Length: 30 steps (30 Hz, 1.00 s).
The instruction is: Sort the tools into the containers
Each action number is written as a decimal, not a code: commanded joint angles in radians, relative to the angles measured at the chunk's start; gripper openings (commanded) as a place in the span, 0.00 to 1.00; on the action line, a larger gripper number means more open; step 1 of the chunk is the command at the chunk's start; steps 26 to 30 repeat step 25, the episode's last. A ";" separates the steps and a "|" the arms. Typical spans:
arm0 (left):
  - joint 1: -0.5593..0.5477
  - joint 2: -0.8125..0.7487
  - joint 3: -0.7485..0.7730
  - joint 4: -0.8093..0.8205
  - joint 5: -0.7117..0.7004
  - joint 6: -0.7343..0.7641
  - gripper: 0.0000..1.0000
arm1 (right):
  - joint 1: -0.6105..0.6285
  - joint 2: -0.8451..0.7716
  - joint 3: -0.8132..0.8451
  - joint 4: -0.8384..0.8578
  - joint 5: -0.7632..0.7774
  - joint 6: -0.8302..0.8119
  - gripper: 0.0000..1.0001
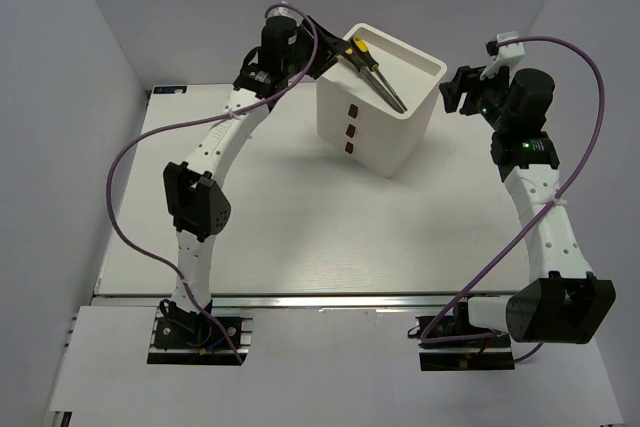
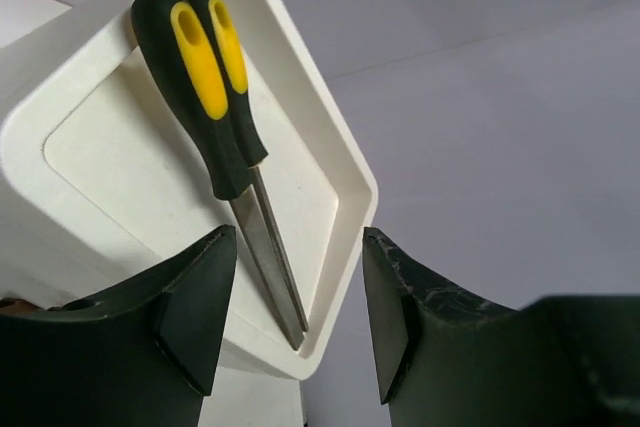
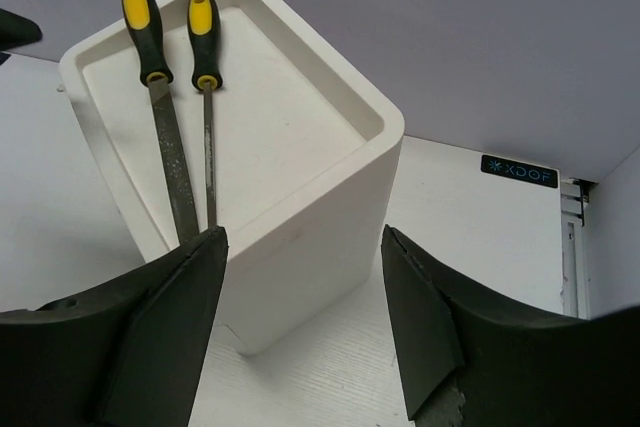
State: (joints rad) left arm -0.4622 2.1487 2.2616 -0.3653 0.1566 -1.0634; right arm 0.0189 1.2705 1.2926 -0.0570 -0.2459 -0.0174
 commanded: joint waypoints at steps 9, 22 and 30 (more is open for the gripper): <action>0.033 -0.426 -0.386 0.158 0.063 0.402 0.98 | -0.007 0.007 0.096 -0.193 -0.136 -0.075 0.89; 0.031 -1.047 -1.215 0.301 0.015 0.591 0.98 | -0.007 -0.163 -0.068 -0.428 -0.190 -0.076 0.90; 0.031 -1.067 -1.241 0.293 0.044 0.606 0.98 | -0.007 -0.161 -0.064 -0.405 -0.199 -0.056 0.90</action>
